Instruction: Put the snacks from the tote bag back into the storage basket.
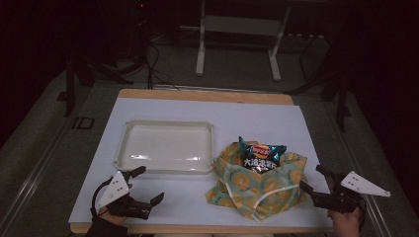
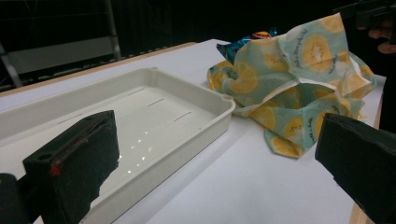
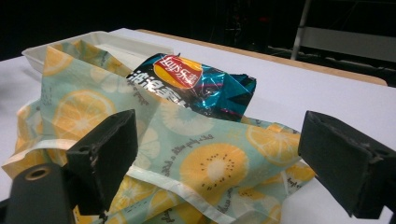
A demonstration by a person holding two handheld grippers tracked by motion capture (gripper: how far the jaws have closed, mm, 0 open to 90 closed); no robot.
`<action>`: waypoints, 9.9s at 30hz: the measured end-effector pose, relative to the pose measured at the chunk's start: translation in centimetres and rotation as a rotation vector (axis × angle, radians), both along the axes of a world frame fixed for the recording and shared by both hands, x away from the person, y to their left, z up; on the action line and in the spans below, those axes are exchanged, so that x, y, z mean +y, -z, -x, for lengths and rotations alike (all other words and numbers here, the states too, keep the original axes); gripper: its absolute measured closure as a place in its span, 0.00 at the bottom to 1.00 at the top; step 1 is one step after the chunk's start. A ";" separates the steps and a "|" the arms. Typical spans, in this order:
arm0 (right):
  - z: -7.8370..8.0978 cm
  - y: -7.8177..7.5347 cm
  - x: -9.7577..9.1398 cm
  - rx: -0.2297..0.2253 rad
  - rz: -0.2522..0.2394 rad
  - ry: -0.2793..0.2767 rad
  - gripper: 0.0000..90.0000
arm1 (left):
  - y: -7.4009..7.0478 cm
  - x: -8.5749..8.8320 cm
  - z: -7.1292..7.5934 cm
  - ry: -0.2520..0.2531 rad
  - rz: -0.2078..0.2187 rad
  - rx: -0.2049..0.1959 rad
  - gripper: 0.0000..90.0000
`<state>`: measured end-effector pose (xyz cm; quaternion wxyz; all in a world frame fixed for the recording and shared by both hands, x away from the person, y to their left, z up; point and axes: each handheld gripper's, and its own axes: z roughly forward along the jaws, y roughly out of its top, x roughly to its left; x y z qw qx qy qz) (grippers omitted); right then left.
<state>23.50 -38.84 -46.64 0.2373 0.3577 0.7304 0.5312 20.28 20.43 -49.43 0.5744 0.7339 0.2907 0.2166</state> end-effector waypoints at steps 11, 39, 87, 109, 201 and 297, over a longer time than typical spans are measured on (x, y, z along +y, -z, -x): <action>0.3 -0.4 0.2 0.018 -0.004 -0.020 0.13 | -0.3 -0.3 0.6 0.007 0.001 -0.005 0.00; -3.8 -3.5 3.4 0.011 0.081 -0.062 0.16 | 0.1 -1.1 0.3 0.027 -0.032 0.012 0.00; -15.0 0.6 5.1 0.349 0.270 -0.305 0.66 | 0.2 -1.5 0.2 0.062 -0.062 0.019 0.00; -14.2 -1.5 5.6 0.272 0.352 -0.242 1.00 | 0.3 -1.4 0.1 0.066 -0.063 0.022 0.00; -13.3 -22.7 15.6 -0.182 0.158 -0.223 1.00 | -0.2 -1.0 0.9 0.059 -0.040 -0.011 0.00; -19.9 -3.5 36.1 0.192 0.237 -0.197 0.60 | -0.5 -0.3 2.0 0.045 -0.032 -0.048 0.00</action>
